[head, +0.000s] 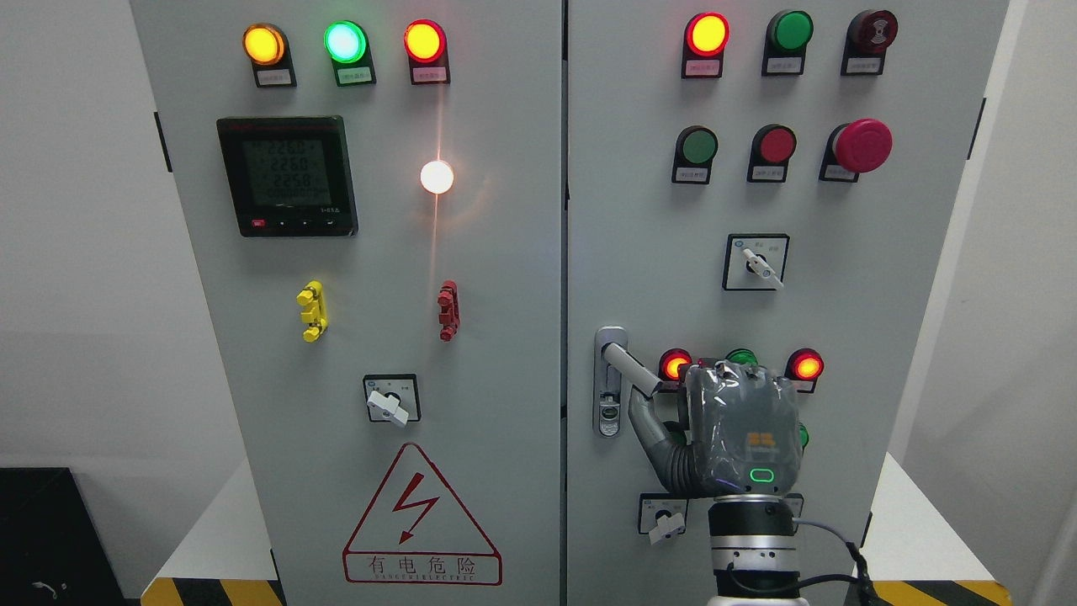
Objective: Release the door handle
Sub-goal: 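Hold the turned handle in the right hand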
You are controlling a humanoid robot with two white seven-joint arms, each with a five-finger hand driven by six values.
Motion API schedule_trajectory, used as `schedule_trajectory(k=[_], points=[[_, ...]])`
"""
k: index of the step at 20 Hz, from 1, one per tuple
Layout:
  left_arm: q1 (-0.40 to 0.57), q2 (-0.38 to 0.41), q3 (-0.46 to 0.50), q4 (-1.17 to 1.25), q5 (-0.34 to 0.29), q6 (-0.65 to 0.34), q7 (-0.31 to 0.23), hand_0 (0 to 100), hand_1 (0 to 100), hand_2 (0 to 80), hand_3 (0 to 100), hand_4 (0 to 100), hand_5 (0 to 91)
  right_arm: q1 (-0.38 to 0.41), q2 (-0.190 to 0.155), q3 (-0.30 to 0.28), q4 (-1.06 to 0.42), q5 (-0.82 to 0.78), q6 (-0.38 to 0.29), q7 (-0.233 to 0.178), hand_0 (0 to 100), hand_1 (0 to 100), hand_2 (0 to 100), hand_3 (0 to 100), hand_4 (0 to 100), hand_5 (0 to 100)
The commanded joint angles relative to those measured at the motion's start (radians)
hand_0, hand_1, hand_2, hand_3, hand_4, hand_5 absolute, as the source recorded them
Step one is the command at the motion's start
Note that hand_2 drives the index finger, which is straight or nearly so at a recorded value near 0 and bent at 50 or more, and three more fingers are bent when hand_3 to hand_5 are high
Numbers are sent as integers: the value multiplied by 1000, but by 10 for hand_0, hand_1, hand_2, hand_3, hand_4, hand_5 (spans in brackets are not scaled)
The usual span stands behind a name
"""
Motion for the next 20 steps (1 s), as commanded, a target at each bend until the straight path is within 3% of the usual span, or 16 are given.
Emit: schedule_trajectory(k=[1, 20], points=[[0, 0, 0, 0, 0, -1, -1, 120, 556, 0, 0, 0, 0, -1, -1, -5, -7, 0, 1, 3, 513, 358, 1000, 1000, 1000, 1000], [0, 0, 0, 0, 0, -1, -1, 120, 556, 0, 0, 0, 0, -1, -2, -6, -21, 0, -1, 4, 519, 352, 1000, 1000, 1000, 1000]])
